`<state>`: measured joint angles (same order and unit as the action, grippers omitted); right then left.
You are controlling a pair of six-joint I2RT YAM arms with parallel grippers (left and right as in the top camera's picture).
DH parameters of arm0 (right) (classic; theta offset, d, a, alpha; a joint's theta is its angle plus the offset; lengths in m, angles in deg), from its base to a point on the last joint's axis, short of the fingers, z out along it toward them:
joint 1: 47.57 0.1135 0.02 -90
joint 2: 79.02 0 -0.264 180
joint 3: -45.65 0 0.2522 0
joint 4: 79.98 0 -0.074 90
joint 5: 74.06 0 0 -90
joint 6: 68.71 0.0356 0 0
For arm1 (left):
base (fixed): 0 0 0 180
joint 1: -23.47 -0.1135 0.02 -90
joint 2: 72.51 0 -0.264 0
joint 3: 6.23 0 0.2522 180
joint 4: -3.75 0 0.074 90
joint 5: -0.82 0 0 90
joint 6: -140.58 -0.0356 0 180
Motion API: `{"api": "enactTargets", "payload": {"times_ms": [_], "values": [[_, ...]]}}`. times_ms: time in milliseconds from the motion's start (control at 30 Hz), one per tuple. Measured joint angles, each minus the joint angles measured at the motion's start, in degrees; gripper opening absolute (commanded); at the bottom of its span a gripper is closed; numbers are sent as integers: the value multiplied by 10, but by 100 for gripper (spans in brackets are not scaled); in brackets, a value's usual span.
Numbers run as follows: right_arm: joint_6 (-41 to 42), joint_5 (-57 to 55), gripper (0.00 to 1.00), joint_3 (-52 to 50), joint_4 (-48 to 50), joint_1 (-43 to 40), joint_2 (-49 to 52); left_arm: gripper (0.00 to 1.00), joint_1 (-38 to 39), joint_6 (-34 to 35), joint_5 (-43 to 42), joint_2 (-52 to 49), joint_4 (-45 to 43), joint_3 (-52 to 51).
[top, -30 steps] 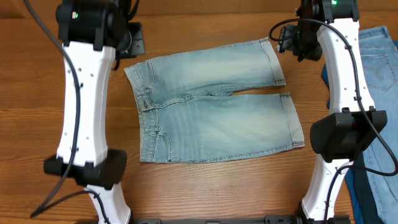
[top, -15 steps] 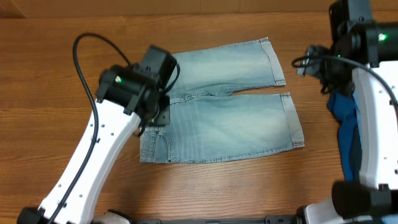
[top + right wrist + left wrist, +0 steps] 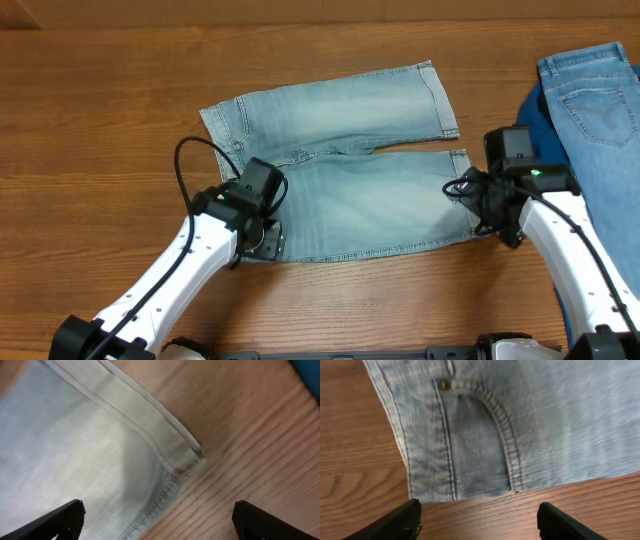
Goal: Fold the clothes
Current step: 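Move both grippers to the shorts' near edge and grasp it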
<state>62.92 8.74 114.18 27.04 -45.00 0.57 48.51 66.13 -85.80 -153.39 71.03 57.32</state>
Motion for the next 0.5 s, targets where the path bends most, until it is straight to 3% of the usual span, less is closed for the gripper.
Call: {"api": "enactTargets", "payload": {"times_ms": [233,400,500], "values": [[59,51,100,-115,131,0,0,76,0,-19,0,0,-33,-39],[77,66,100,-126,162,0,10,75,0,-28,0,0,-74,-71],[79,70,100,-128,168,0,32,69,0,-54,0,0,-100,-90]]}}
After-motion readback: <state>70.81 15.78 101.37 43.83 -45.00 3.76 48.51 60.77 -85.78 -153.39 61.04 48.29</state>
